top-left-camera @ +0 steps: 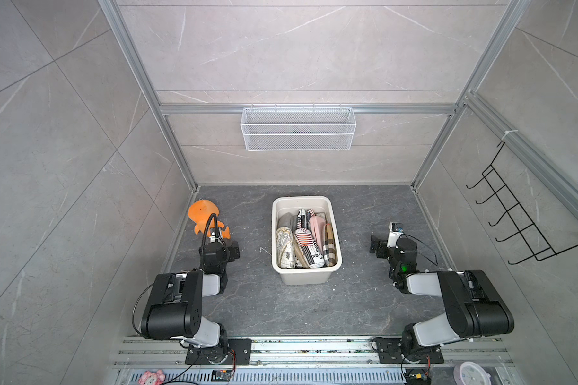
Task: Put the glasses cases into the storage boxes
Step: Reset both arms
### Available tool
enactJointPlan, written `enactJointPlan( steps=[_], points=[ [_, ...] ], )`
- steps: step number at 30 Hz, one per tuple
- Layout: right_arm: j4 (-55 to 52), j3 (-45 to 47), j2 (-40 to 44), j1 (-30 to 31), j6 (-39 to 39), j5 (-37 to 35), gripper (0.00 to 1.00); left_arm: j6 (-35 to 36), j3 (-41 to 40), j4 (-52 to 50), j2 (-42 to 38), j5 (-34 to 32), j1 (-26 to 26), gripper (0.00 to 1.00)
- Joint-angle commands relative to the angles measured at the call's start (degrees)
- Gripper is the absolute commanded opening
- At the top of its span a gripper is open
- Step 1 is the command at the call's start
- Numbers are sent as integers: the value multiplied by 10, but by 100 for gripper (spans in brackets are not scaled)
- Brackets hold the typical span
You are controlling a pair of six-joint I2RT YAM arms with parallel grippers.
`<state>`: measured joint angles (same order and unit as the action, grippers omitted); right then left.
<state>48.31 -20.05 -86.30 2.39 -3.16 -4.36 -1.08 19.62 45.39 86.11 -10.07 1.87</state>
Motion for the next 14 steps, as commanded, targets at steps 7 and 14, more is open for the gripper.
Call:
enactJointPlan(
  steps=[7, 14],
  points=[
    [5, -10, 0, 9, 10, -16, 100, -7, 9, 30, -4, 6, 2, 100],
    [6, -9, 0, 9, 9, -16, 100, -7, 9, 30, -4, 7, 2, 100]
  ],
)
